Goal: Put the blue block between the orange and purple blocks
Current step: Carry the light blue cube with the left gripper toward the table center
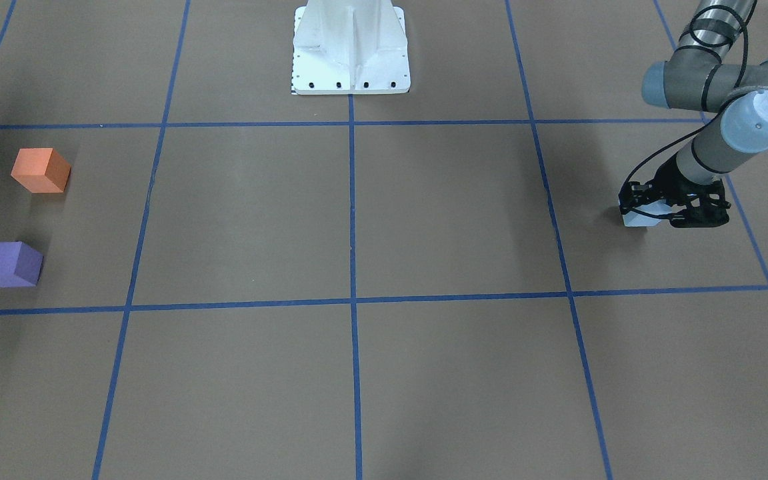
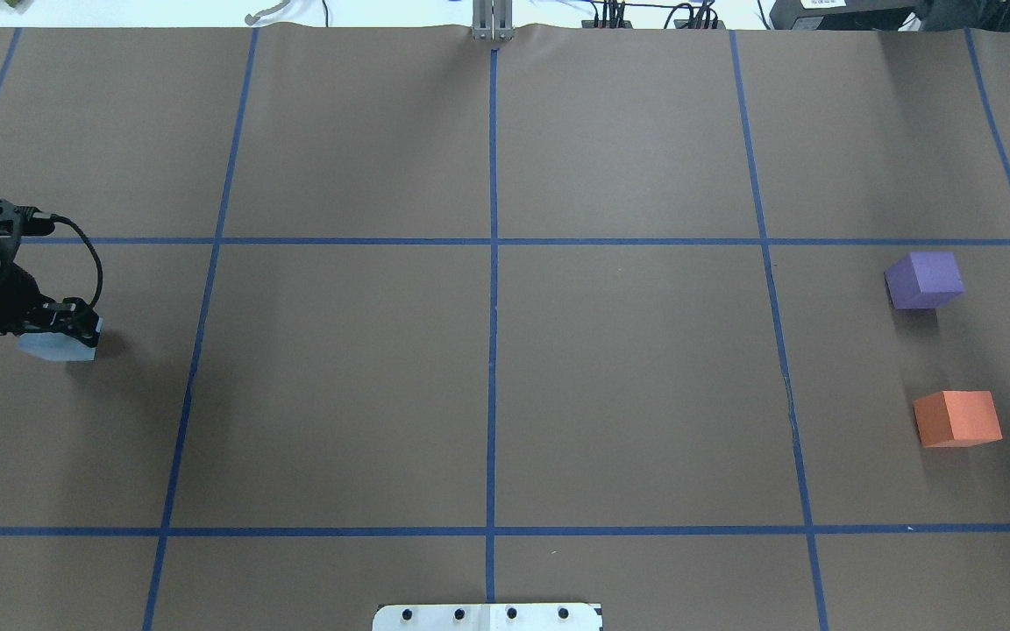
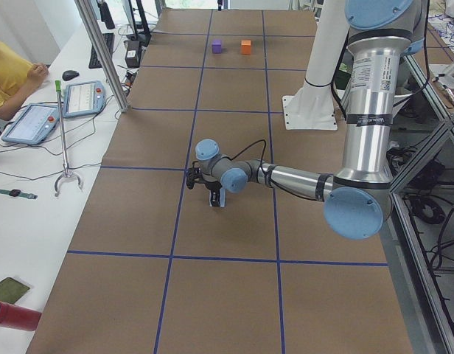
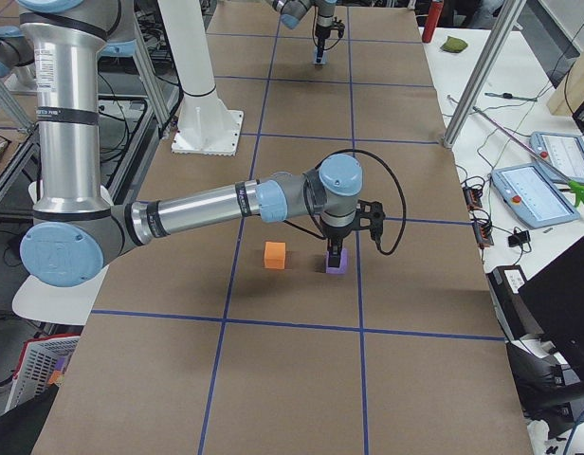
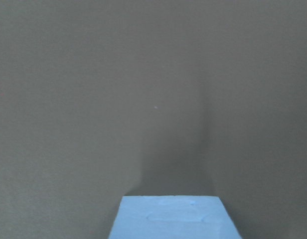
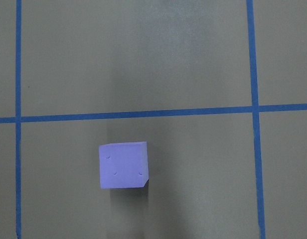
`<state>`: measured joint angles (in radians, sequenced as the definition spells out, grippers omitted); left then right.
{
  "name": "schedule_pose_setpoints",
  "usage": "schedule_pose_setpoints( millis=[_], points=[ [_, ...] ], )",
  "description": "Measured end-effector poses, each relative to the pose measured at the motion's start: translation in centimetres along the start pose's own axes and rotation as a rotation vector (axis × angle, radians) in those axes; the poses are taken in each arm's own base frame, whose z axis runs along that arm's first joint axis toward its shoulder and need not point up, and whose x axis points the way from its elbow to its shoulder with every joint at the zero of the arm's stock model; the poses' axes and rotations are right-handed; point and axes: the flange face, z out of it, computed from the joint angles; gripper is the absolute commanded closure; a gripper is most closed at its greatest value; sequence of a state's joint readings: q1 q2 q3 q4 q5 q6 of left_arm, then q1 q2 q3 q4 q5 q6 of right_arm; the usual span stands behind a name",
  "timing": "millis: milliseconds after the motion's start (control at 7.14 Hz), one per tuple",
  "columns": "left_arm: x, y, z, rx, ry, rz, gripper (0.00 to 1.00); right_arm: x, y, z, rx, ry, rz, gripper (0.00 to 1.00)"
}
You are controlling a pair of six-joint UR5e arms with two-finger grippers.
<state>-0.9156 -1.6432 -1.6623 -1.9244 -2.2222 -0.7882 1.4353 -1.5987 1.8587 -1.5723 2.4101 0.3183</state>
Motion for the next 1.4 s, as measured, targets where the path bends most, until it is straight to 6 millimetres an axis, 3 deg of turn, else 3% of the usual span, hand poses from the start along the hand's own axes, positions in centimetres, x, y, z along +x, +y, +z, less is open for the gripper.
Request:
schedule_pose_setpoints(
  millis=[280, 420, 560, 980, 1120, 1260, 1400],
  points=[
    [11.4, -3.4, -5.3, 0.015, 0.035, 0.007, 1.0, -0.2, 0.1, -0.1, 0.002, -0.001, -0.011, 0.0],
    [17.6, -3.6, -6.3, 0.013, 0.061, 0.019, 1.0, -0.3, 0.2, 0.0, 0.009, -0.004, -0.026, 0.0],
    [24.5, -3.0, -6.5, 0.008, 0.091, 0.024, 1.0, -0.3, 0.3, 0.4, 0.023, -0.009, -0.051, 0.0],
    [43.1, -1.2, -3.4, 0.035, 0.085, -0.004, 1.0, 0.2, 0.7, 1.1, 0.036, -0.014, -0.078, 0.0],
    [50.2, -0.8, -2.5, 0.041, 0.075, -0.031, 1.0, 0.2, 0.7, 1.2, 0.036, -0.015, -0.079, 0.0],
    [56.5, -0.6, -2.5, 0.047, 0.066, -0.05, 1.0, 0.1, 0.7, 1.2, 0.036, -0.016, -0.079, 0.0],
    [60.8, -0.1, -2.4, 0.049, 0.056, -0.052, 1.0, 0.0, 0.8, 1.3, 0.034, -0.018, -0.079, 0.0]
  ],
)
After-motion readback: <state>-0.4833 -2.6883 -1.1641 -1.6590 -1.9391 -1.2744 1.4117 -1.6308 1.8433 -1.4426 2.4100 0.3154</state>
